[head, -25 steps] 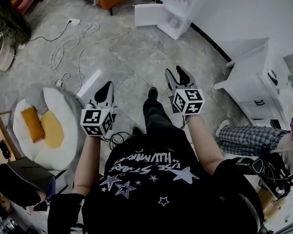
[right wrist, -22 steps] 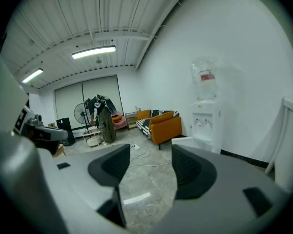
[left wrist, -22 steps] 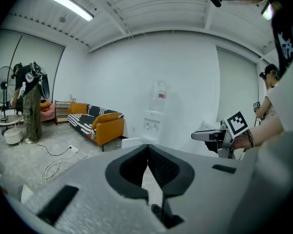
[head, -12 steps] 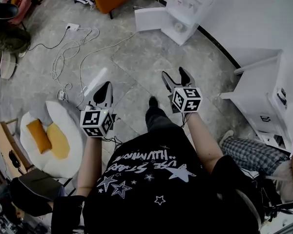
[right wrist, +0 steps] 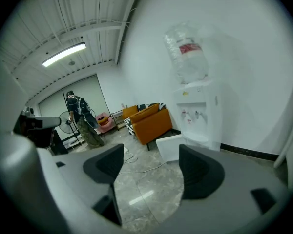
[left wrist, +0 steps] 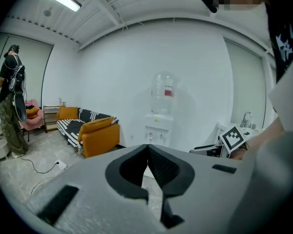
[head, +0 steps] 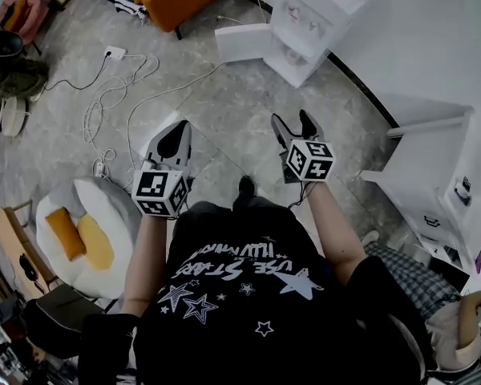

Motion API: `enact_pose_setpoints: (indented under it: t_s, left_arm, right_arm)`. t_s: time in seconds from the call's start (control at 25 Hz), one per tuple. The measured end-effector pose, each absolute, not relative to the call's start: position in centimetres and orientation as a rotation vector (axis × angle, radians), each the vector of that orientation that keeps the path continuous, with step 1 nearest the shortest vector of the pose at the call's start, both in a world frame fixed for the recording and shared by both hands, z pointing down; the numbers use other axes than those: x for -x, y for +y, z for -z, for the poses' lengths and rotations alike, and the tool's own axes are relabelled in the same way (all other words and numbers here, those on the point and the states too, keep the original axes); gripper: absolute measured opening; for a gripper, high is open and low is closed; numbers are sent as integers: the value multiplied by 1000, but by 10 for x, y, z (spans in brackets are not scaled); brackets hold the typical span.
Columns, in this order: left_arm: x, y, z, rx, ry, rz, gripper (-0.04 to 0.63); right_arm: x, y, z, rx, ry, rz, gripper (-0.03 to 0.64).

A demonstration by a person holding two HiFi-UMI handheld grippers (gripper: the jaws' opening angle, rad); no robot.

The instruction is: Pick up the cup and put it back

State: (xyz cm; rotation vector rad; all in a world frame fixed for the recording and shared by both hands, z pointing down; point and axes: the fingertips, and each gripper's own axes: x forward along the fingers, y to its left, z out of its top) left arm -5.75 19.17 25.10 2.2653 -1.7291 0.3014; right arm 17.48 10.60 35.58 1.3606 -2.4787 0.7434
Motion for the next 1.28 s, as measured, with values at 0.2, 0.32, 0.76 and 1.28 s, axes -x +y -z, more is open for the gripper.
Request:
enact_pose_setpoints:
  t_s: [0.2,0.32,0.76,1.28]
  left_arm:
    - [69,164,-259,-2242,-1733,-330,9]
    - [79,143,-266,-2237,-1717,-333,9]
    - [95,-13,-325,-2335,-1524,-385,9]
    - [114,-137,-469,-2306,-1337,-435,9]
  right_arm:
    - [-188,79,-375,-1422,-2410,-826,341]
    - [-189,65,-386,-1452,-2366,-850,339]
    - [-187,-29,-437,-1636,-2143,-890,324]
    - [-165,-157,-582,-1894,-1823,-938,275]
